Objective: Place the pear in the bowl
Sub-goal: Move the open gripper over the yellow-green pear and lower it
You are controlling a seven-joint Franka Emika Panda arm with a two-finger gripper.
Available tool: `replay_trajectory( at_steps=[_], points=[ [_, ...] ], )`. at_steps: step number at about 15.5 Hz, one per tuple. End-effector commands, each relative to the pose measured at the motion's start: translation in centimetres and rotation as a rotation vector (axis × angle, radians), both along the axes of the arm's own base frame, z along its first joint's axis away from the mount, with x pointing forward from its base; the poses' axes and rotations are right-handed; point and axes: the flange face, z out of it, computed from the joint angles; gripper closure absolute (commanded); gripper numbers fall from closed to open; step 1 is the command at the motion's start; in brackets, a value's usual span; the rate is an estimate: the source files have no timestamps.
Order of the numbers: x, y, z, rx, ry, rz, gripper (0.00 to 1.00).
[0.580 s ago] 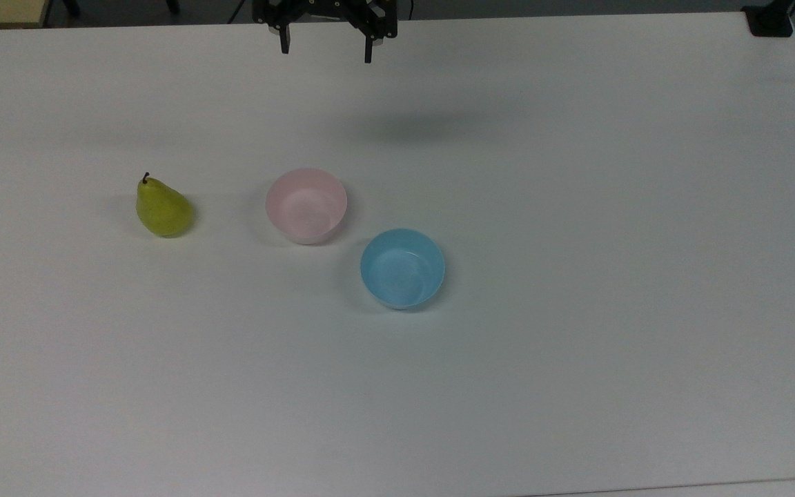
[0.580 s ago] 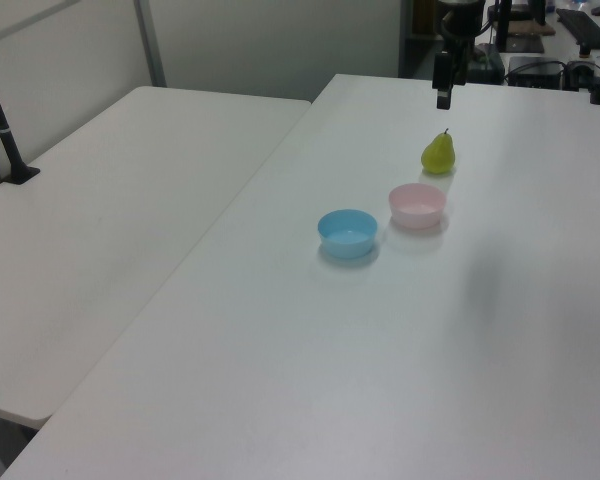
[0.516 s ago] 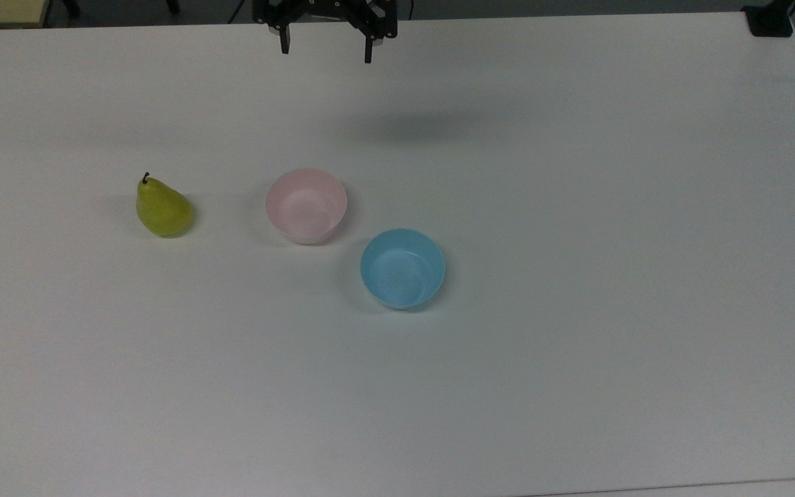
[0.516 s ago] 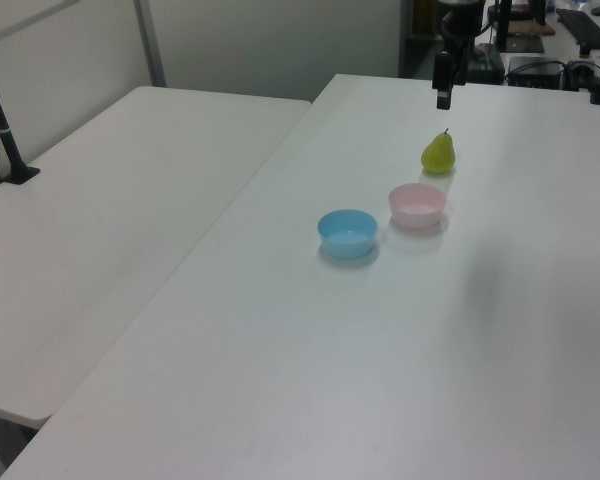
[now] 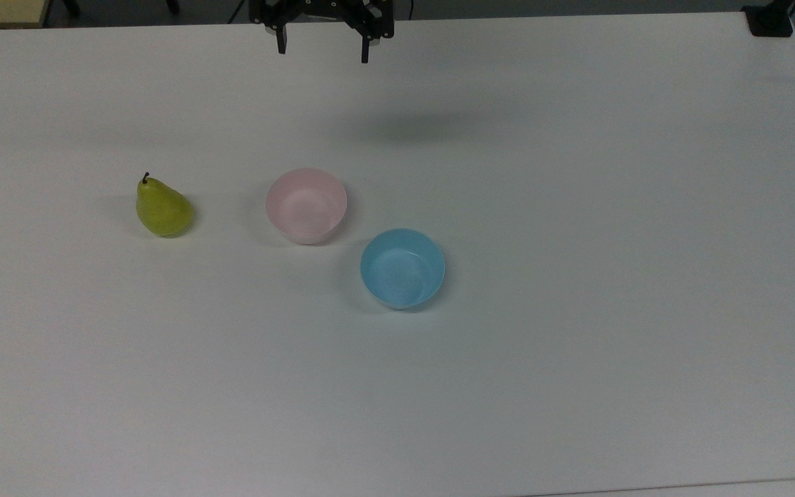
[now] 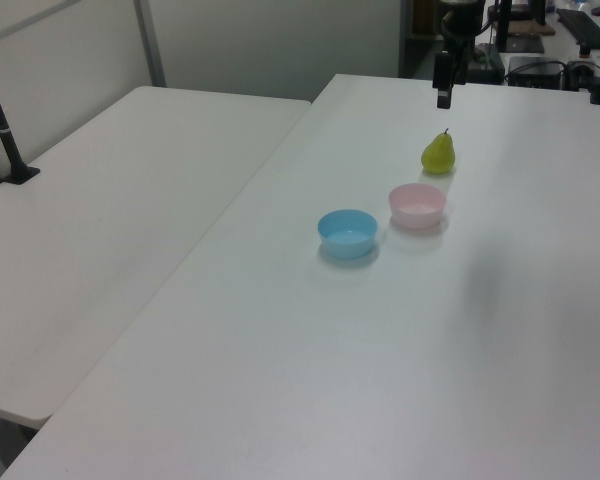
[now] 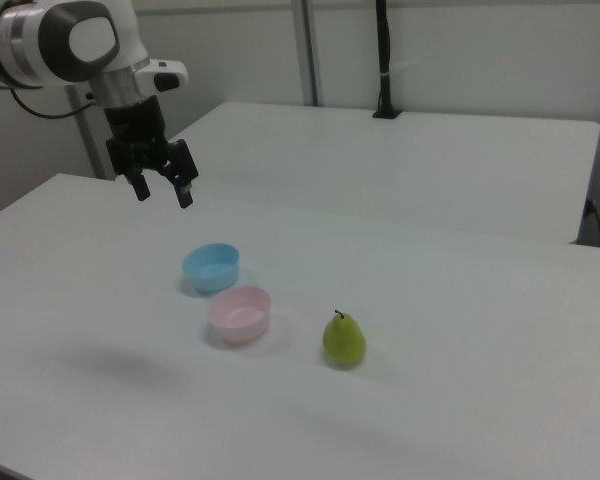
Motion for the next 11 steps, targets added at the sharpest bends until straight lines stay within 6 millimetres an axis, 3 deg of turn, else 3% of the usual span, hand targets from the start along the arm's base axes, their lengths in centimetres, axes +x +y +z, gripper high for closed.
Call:
replay_trajectory(
  at_steps=[1,3,7,11],
  points=[
    [0.1,-3.2,-0.3,0.004,0.021,0.047,0.00],
    [0.5,-6.2,-0.3,0.003,0.012,0.052,0.00],
    [2.2,-12.3,-2.4,-0.006,-0.020,0.056,0.00],
    [3.8,-17.7,-6.3,-0.011,-0.022,0.052,0.00]
  ],
)
